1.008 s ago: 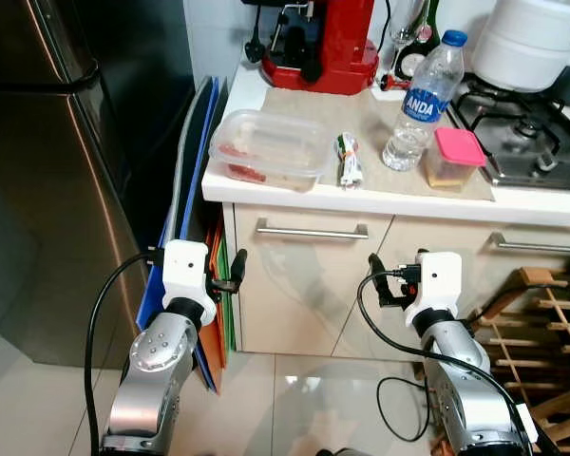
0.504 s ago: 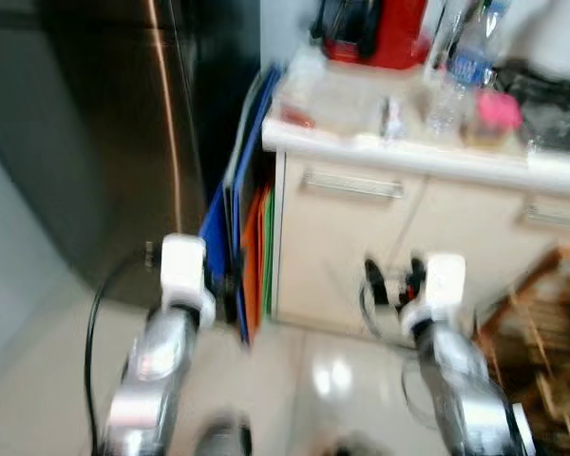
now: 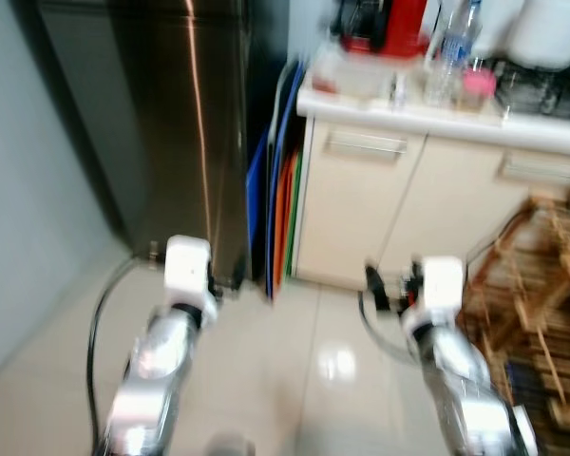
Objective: Restocking fridge
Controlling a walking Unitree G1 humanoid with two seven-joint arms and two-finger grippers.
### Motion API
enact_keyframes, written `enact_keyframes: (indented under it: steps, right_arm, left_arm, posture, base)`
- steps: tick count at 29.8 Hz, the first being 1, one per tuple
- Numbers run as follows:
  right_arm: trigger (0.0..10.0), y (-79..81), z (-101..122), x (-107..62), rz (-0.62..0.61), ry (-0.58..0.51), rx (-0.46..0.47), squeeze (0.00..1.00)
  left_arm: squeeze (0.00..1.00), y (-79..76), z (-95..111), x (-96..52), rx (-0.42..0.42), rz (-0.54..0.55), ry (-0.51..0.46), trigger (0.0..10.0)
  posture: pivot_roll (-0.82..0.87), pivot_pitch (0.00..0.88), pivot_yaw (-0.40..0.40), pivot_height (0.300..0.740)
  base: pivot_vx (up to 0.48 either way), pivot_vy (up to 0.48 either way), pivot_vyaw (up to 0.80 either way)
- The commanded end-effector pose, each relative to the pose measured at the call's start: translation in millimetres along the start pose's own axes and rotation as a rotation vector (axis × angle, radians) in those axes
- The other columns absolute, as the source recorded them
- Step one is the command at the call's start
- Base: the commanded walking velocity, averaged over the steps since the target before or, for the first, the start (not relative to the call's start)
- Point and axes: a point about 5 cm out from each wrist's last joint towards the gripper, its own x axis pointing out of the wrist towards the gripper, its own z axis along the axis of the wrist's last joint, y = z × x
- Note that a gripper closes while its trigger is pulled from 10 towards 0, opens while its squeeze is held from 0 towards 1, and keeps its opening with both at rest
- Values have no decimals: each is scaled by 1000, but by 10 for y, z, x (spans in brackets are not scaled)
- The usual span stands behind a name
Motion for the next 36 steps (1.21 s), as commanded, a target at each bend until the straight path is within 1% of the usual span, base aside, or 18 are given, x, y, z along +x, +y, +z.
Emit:
enact_keyframes:
  steps: [1,5,7,11,17,24,27,36]
  right_arm:
    - [10000,-49,84,27,-16,-35,-23,0]
    - [10000,-61,93,34,-24,-43,-38,0]
    - [10000,-63,93,39,-26,-43,-44,0]
    - [10000,-61,82,51,-29,-39,-45,0]
    - [10000,-54,68,65,-33,-32,-46,0]
    - [10000,-45,66,76,-33,-37,-49,0]
    - [10000,-45,64,76,-34,-39,-47,0]
    - [10000,-67,46,66,-40,-42,-43,0]
  left_arm:
    - [0,-22,50,27,-4,-9,-20,10000]
    - [0,-8,42,24,-4,-4,-20,10000]
    - [0,1,41,26,12,-3,-16,10000]
    - [0,-3,45,28,2,-6,-20,10000]
    - [0,10,48,38,3,-4,-20,10000]
    - [0,24,50,76,1,-7,-17,10000]
    - [0,16,58,89,1,-24,-24,10000]
    - [0,-7,70,116,8,-59,-33,10000]
  posture:
    - [36,0,-21,740]
    - [36,0,-20,740]
    - [36,0,-19,740]
    - [36,0,-18,740]
    - [36,0,-13,740]
    - [35,0,-9,740]
    - [34,0,-8,740]
    - [27,0,-5,740]
  base:
    - [0,-461,0]
    - [133,-416,0]
    - [307,-364,0]
    - [279,-388,0]
    - [340,-331,-610]
    - [0,0,-586]
    - [0,262,-575]
    - [0,480,-588]
